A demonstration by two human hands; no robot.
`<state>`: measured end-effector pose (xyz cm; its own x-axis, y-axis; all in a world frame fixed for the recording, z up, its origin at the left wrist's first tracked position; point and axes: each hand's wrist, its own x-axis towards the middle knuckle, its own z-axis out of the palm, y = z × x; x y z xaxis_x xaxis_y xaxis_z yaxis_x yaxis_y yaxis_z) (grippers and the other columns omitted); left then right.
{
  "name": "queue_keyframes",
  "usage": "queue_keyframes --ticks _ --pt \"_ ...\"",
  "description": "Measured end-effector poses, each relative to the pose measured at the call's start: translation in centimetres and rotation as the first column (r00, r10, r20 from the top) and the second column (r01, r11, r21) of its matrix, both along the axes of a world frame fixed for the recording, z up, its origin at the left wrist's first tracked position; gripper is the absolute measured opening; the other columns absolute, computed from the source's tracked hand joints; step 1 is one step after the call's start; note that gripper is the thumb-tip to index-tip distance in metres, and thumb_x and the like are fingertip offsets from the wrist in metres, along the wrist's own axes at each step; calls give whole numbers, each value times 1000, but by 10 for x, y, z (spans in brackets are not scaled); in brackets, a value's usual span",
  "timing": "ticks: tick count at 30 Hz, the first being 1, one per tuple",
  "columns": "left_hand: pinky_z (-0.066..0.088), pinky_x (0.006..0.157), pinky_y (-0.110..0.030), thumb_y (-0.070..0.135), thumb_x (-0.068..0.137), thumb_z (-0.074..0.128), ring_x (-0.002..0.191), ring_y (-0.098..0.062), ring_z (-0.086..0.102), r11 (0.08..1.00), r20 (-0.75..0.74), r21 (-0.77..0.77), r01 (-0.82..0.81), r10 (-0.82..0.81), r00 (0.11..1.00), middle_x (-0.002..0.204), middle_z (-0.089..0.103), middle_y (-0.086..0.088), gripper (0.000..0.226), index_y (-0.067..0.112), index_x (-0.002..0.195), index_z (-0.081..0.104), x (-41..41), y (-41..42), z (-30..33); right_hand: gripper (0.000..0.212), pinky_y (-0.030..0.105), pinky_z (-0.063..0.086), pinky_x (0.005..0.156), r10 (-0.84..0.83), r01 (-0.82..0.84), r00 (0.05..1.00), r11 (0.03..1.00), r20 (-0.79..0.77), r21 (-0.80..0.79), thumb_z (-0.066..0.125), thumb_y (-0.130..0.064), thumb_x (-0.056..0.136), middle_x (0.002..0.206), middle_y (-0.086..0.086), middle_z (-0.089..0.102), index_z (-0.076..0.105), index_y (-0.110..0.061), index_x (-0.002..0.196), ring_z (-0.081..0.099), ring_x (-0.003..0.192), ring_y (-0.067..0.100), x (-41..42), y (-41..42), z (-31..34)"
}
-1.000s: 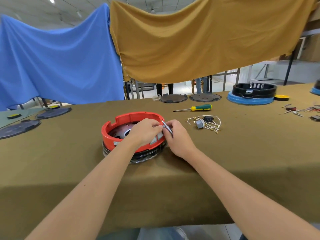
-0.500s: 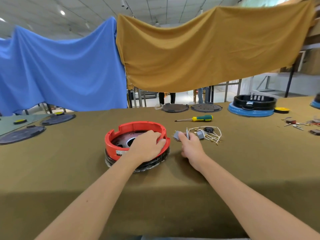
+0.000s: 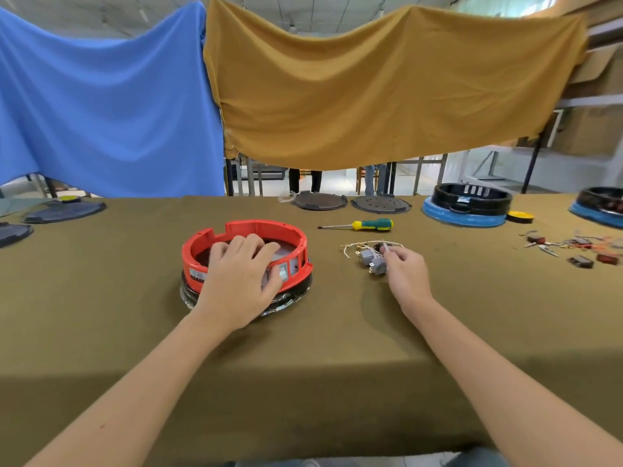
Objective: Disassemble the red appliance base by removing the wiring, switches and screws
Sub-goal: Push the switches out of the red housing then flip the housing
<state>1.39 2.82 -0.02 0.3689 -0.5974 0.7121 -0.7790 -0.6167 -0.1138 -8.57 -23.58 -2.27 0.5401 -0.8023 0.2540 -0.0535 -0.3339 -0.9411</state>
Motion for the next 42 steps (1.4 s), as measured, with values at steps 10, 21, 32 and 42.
queue_keyframes --ticks 10,21,32,42 --pt "25 93 -36 59 86 40 97 -12 45 981 -332 -124 148 -181 926 98 55 13 46 26 106 65 12 16 -1 12 17 41 48 361 -422 891 882 276 211 72 -1 86 82 6 68 75 -6 97 45 55 11 -16 25 11" --pt "7 117 -41 54 89 43 109 -10 43 961 -233 -263 81 -145 962 102 52 13 38 26 108 61 18 7 -24 18 16 53 60 426 -668 703 670 570 324 65 16 82 76 5 73 68 0 89 65 62 8 14 79 18" --pt "18 114 -45 62 85 45 103 -14 47 964 -166 -255 80 -125 978 97 51 12 46 25 106 62 20 6 -25 24 34 58 67 389 -502 817 843 427 192 74 -17 88 80 4 71 57 -12 104 64 63 15 33 103 35" --pt "19 112 -44 63 84 46 99 -12 46 958 -174 -274 81 -132 976 93 48 14 43 27 103 62 21 6 -26 4 24 46 53 466 -346 880 761 91 -549 37 -19 107 67 -2 53 35 -16 106 61 58 3 41 110 46"
